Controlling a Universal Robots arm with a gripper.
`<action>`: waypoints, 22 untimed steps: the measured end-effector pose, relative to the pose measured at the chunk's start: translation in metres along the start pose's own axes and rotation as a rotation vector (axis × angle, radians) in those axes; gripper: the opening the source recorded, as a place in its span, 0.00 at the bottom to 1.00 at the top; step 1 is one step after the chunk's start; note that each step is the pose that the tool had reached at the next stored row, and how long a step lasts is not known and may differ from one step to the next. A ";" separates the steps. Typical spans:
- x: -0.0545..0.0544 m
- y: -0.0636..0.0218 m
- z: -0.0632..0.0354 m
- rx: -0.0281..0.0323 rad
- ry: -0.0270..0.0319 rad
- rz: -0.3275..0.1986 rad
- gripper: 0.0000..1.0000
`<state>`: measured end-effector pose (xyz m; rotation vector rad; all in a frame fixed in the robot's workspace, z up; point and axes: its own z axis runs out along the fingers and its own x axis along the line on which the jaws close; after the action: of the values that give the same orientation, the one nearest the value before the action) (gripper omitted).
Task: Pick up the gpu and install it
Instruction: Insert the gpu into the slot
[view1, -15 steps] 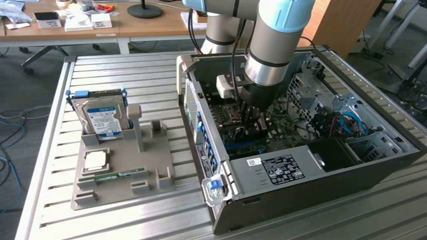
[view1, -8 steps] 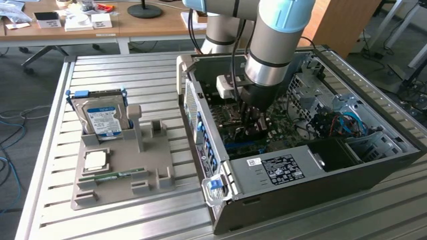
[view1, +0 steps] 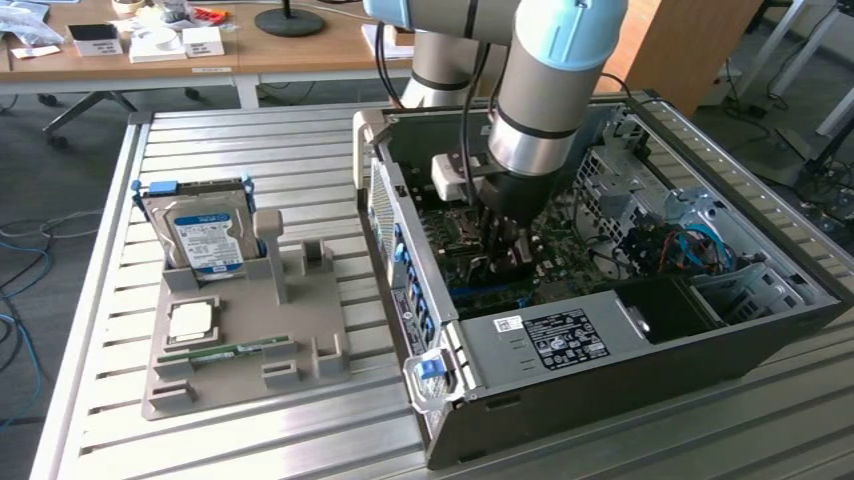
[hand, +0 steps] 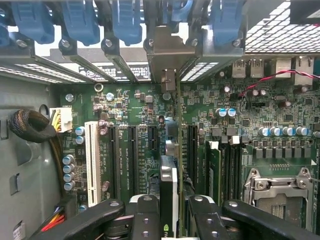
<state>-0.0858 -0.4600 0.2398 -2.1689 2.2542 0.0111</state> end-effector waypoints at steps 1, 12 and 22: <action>0.000 0.0004 0.0009 -0.0001 0.0000 0.000 0.27; 0.000 0.0018 0.0044 0.0001 -0.0004 0.001 0.27; 0.000 0.0021 0.0047 0.0002 -0.0011 0.002 0.28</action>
<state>-0.0879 -0.4599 0.2350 -2.1664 2.2554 0.0121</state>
